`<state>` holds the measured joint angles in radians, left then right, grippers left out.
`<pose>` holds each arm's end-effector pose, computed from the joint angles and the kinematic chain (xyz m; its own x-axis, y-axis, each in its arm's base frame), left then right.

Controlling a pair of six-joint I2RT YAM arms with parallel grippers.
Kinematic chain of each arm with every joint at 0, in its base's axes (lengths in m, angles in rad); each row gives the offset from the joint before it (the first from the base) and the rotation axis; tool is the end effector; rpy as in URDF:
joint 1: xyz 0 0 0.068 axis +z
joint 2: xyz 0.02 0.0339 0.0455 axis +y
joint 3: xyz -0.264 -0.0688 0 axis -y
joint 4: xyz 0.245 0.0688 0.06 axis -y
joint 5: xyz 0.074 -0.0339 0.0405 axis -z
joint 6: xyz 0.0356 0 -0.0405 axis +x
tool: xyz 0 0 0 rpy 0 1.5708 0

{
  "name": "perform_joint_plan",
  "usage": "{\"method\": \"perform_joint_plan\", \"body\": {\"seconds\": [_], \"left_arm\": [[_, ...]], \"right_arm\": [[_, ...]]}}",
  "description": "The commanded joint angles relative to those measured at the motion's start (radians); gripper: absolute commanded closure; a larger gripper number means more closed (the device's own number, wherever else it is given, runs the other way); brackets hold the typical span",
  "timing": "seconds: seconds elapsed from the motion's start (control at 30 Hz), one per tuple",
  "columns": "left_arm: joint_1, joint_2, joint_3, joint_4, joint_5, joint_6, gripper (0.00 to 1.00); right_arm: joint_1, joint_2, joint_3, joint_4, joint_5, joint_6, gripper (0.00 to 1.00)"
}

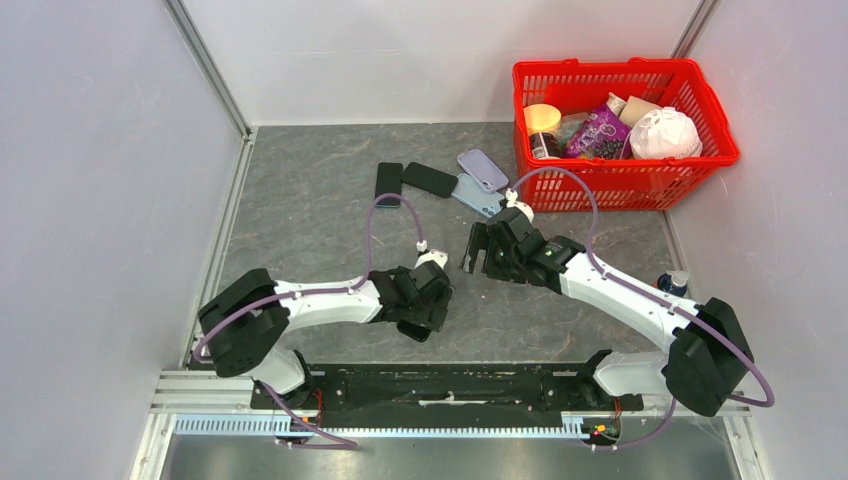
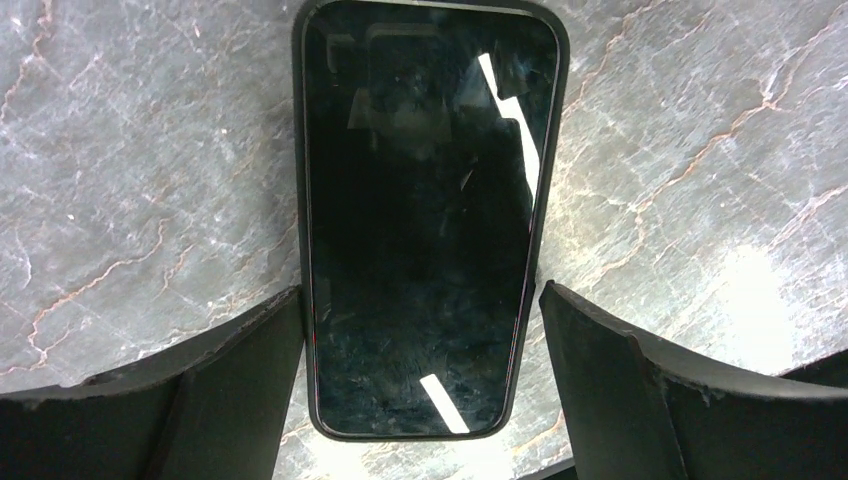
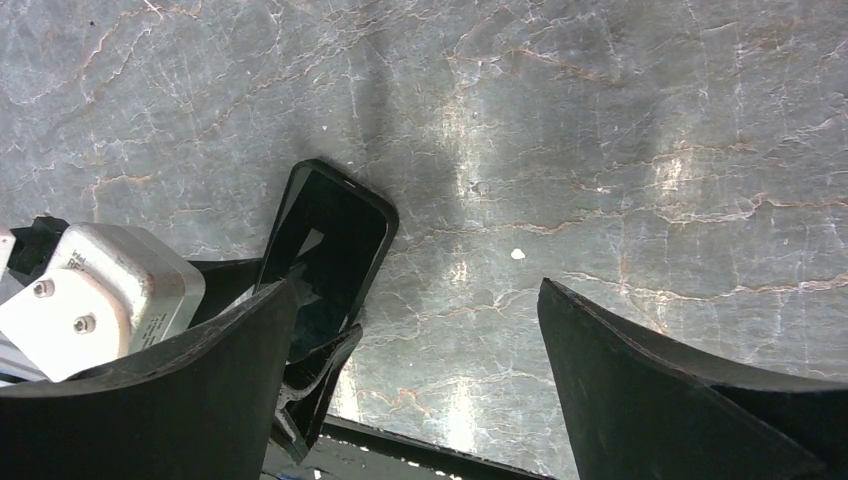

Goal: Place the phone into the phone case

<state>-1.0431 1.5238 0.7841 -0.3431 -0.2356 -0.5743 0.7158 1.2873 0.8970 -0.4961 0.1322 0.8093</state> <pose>0.1481 -0.2377 0.1604 -0.7999 0.3233 -0.5056 0.4174 0.9050 -0.0816 0.2028 0.1701 0.2446 -0.8287 0.2301 -0.5101 0.0177 0.9219 0.3871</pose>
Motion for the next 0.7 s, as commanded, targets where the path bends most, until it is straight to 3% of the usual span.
{"method": "perform_joint_plan", "body": {"seconds": [0.0,0.2,0.23,0.33,0.4,0.5,0.67], "left_arm": [[-0.016,0.055,0.055,0.002,-0.037,0.038,0.08],[-0.030,0.117,0.084,-0.047,-0.121,0.034,0.09],[-0.029,0.123,0.086,-0.052,-0.136,0.030,0.14],[-0.027,0.137,0.081,-0.066,-0.192,-0.008,0.47],[-0.018,0.139,0.081,-0.078,-0.230,-0.047,0.63],[0.030,0.134,0.082,-0.095,-0.260,-0.105,0.71],[0.183,0.082,0.049,-0.058,-0.229,-0.159,0.72]], "right_arm": [[-0.003,-0.026,-0.008,0.007,0.005,-0.016,0.03],[-0.003,-0.025,-0.013,0.010,-0.002,-0.019,0.03],[-0.004,-0.028,-0.015,0.010,0.000,-0.019,0.04],[-0.004,-0.037,-0.018,0.010,0.011,-0.019,0.06],[-0.004,-0.044,-0.020,0.010,0.018,-0.020,0.07],[-0.004,-0.048,-0.015,0.008,0.024,-0.022,0.09],[-0.006,-0.030,0.001,0.007,0.018,-0.031,0.09]]}}
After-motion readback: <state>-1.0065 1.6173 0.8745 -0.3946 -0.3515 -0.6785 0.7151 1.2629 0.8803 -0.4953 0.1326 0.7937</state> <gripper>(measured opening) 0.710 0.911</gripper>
